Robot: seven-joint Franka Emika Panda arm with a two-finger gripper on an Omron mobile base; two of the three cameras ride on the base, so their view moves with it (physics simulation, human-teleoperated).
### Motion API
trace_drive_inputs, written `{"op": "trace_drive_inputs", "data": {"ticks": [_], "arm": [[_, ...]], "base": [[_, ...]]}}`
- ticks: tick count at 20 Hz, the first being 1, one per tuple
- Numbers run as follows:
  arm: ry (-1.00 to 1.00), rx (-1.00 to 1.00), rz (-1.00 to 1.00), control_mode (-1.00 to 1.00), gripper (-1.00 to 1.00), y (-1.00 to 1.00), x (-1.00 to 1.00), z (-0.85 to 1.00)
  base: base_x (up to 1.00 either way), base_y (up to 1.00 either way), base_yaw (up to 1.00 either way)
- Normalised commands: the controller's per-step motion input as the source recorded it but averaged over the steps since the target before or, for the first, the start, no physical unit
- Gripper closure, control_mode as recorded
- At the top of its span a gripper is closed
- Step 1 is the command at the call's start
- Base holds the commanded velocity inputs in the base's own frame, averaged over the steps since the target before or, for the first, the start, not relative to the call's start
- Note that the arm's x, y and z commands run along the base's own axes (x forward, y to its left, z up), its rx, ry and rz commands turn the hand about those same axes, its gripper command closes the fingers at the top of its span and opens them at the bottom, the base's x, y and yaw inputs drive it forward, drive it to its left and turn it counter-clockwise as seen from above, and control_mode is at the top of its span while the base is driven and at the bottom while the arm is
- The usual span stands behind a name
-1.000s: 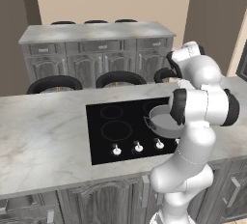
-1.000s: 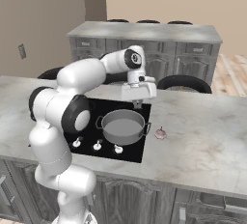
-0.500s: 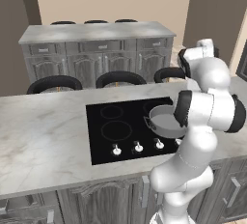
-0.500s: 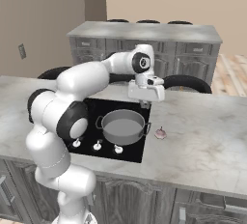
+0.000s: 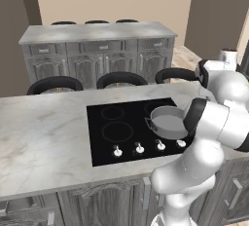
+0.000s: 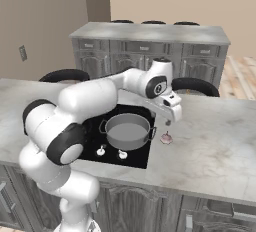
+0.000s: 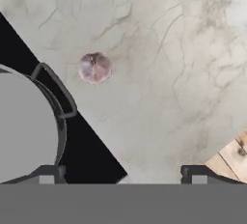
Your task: Turn on the burner for the pot on the stove. Wait thirty seconds for the pot to heat up. Then add the garlic to the pot.
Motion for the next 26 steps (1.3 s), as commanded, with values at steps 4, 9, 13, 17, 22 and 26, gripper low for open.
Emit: {"op": "trace_drive_inputs", "data": {"ticks": [4, 9, 13, 17, 22, 26], "arm": [[-0.13, 0.0, -0.2, -1.0, -1.0, -0.28, 0.0, -0.25], [-0.03, 0.04, -0.21, -1.0, -1.0, -0.38, 0.0, -0.15], [0.0, 0.01, -0.16, -1.0, -1.0, -0.12, 0.01, -0.07], [0.0, 0.06, -0.09, -1.0, -1.0, -0.01, 0.05, -0.03], [0.0, 0.16, -0.05, -1.0, -1.0, 0.0, 0.02, -0.12], [0.0, 0.05, -0.04, -1.0, -1.0, 0.0, 0.12, -0.13]], "base": [[0.0, 0.0, 0.0], [0.0, 0.0, 0.0], [0.0, 0.0, 0.0], [0.0, 0.0, 0.0], [0.0, 0.0, 0.0], [0.0, 0.0, 0.0]]}}
